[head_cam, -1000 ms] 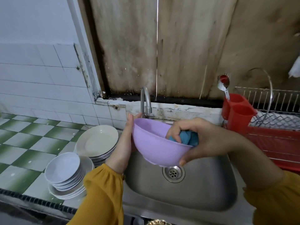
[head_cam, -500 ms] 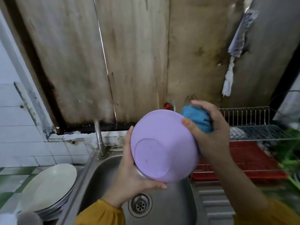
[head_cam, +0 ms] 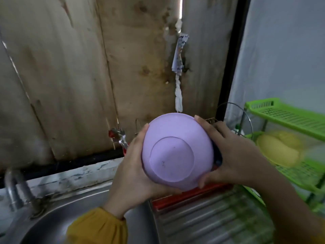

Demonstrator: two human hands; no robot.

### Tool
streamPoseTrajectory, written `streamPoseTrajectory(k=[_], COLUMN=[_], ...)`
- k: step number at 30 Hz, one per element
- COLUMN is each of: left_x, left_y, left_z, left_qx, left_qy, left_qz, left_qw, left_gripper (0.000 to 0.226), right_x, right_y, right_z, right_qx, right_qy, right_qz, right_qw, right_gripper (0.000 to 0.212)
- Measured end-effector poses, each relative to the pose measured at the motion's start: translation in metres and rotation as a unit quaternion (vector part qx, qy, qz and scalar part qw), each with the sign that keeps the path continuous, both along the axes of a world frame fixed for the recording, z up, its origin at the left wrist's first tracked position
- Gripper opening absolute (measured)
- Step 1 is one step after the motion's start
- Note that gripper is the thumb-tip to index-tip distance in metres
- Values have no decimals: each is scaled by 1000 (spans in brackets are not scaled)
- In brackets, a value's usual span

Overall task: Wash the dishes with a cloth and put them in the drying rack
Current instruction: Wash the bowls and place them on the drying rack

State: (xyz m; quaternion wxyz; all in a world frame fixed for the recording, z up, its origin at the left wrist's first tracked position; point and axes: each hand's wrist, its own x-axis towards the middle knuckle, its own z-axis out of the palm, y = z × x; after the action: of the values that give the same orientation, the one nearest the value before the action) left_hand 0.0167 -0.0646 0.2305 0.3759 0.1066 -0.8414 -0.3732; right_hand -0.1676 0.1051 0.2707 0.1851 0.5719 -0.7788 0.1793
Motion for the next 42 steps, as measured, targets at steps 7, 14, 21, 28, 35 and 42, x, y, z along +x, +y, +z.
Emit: streamPoseTrajectory(k=[7, 14, 21, 28, 35, 42], left_x=[-93, -189, -256, -308, -339, -364], left_y=[33, 65, 94, 111, 110, 135], left_z=[-2, 4, -4, -14, -13, -22], left_qx=[-65, -168, -263, -277, -237, -240], left_qy=[-48, -103, -174, -188, -212, -219], left_qz=[-84, -109, -142, -188, -157, -99], left_qw=[993, 974, 938, 923, 935, 941], left_gripper=[139, 146, 141, 142, 139, 134], right_x=[-50, -74, -93, -121, -127, -137], right_y=[66, 108, 123, 135, 119, 102], right_z=[-40, -93, -128, -137, -140, -138], right_qx=[-50, -208, -187, -154, -200, -238], right_qy=[-115, -216, -261, -256, -238, -307], right_qz=[-112, -222, -340, -418, -426, -408], right_qw=[986, 928, 884, 858, 850, 826], right_gripper=[127, 98, 119, 102, 77, 89])
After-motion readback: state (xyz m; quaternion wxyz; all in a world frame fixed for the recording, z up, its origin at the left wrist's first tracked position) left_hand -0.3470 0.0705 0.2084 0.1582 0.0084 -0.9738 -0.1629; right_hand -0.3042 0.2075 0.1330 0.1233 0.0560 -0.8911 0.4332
